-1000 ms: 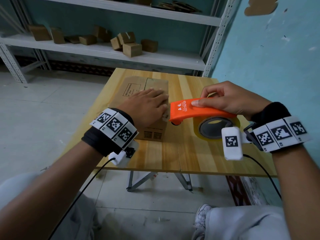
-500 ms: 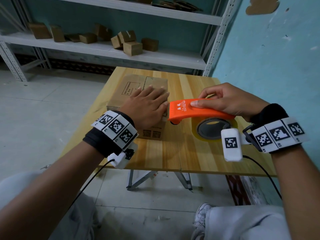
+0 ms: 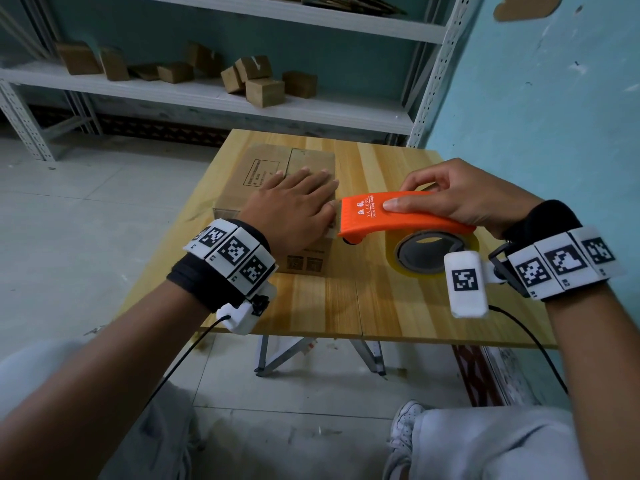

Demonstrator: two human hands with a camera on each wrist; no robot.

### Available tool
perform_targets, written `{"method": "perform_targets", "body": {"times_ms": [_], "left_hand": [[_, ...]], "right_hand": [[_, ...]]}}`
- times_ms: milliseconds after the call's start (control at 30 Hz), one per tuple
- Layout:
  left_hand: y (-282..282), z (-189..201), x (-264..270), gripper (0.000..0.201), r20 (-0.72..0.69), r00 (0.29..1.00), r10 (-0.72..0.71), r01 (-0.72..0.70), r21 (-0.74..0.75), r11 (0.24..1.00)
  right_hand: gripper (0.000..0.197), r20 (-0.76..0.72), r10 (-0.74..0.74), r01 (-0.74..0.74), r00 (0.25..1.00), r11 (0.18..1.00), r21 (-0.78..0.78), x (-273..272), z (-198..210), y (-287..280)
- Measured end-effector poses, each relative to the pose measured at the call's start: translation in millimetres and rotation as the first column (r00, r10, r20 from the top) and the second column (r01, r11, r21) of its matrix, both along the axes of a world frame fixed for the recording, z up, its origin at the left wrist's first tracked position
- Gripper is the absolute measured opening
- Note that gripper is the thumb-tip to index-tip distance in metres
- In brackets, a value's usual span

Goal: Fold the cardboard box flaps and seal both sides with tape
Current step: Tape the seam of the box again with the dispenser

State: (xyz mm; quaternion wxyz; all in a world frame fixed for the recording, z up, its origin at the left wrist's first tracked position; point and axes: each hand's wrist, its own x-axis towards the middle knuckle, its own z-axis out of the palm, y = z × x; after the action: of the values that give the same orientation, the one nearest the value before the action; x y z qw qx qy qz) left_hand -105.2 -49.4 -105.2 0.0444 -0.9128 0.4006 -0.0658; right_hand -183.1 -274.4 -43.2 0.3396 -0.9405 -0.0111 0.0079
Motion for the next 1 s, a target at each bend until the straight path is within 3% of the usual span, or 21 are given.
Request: {"method": "perform_targets", "body": {"times_ms": [333, 467, 600, 700, 1000], "left_hand": [[3, 3, -2, 0.098, 0.058, 0.997, -0.059, 0.053, 0.097, 0.994], [3, 2, -4, 0.082, 0.072, 0.996, -0.061, 0.053, 0.112, 0.992], [3, 4, -3, 0.097, 0.038, 0.998, -0.042, 0.038, 0.094, 0.995], [3, 2, -3, 0.090, 0.045, 0.998, -0.034, 0.030, 0.081, 0.996], [-1, 6, -7, 0.103, -0.027, 1.000, 0.006, -0.005, 0.030, 1.000]], "right_hand": [[0.038, -0.011, 0.000, 0.000, 1.000, 1.000, 0.022, -2, 0, -8], [0.039, -0.009, 0.003, -0.003, 1.000, 1.000, 0.018, -3, -1, -10], [0.040, -0.021, 0.003, -0.003, 1.000, 1.000, 0.031, -4, -1, -11], [0.039, -0.017, 0.006, -0.005, 1.000, 1.000, 0.024, -5, -1, -15], [0.043, -0.012, -0.004, 0.003, 1.000, 1.000, -0.026, -4, -4, -14]]}}
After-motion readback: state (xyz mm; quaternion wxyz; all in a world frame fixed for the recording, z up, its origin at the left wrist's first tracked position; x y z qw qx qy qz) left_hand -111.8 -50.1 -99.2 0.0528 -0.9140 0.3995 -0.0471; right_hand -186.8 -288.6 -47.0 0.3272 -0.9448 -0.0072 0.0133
